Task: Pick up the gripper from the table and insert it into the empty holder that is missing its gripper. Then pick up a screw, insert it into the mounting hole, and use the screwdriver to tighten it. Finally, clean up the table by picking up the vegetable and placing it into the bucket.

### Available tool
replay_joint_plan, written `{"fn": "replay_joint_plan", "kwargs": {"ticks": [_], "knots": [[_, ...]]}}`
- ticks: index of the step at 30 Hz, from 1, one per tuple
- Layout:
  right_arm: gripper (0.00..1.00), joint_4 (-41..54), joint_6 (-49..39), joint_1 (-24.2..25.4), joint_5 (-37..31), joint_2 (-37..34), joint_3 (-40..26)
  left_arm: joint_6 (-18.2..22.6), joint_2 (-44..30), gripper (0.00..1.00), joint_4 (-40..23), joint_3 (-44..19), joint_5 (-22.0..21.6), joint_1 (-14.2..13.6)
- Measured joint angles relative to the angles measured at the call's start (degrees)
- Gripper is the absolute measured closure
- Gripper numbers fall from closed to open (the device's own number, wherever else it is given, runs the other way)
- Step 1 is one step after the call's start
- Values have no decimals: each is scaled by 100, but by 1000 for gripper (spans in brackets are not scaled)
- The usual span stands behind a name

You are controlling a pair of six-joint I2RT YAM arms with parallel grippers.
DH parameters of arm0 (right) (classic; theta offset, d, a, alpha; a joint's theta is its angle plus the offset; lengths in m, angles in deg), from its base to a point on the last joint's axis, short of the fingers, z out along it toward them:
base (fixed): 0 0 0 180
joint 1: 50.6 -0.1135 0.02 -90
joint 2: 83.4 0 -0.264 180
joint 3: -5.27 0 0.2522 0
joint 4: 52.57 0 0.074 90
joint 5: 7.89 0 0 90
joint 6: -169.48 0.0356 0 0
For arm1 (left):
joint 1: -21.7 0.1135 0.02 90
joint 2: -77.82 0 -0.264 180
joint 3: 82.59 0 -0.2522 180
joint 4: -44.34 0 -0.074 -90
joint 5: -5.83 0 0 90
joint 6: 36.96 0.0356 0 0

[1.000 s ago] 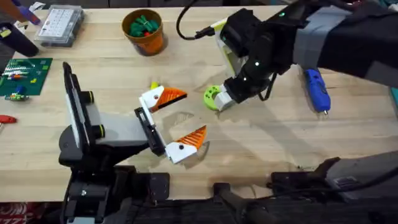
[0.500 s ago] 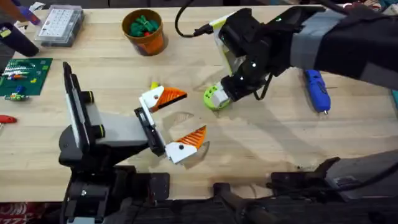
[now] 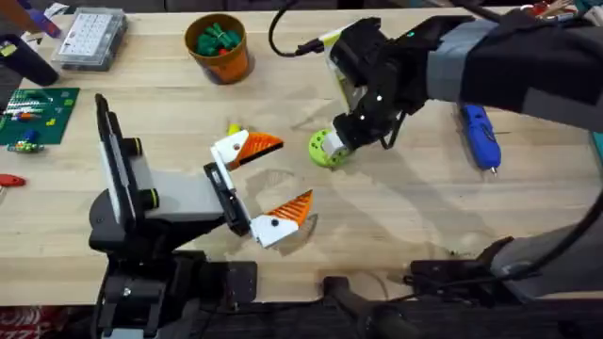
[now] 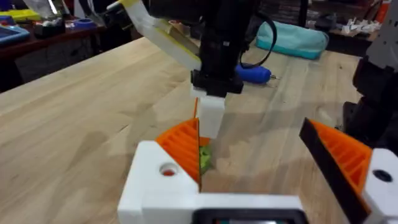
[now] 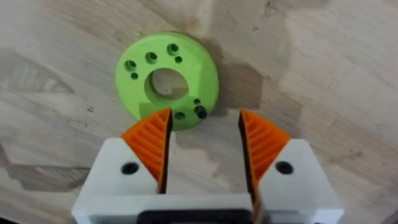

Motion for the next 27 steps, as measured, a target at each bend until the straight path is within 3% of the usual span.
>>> {"fn": "replay_joint_plan", "kwargs": {"ticks": [11,27], "knots": [[561,-78,16,0,-1,-55,7,0,0,14,0,0,0,0],[722,-190,16,0,-1,-55,7,0,0,14,0,0,0,0]]}}
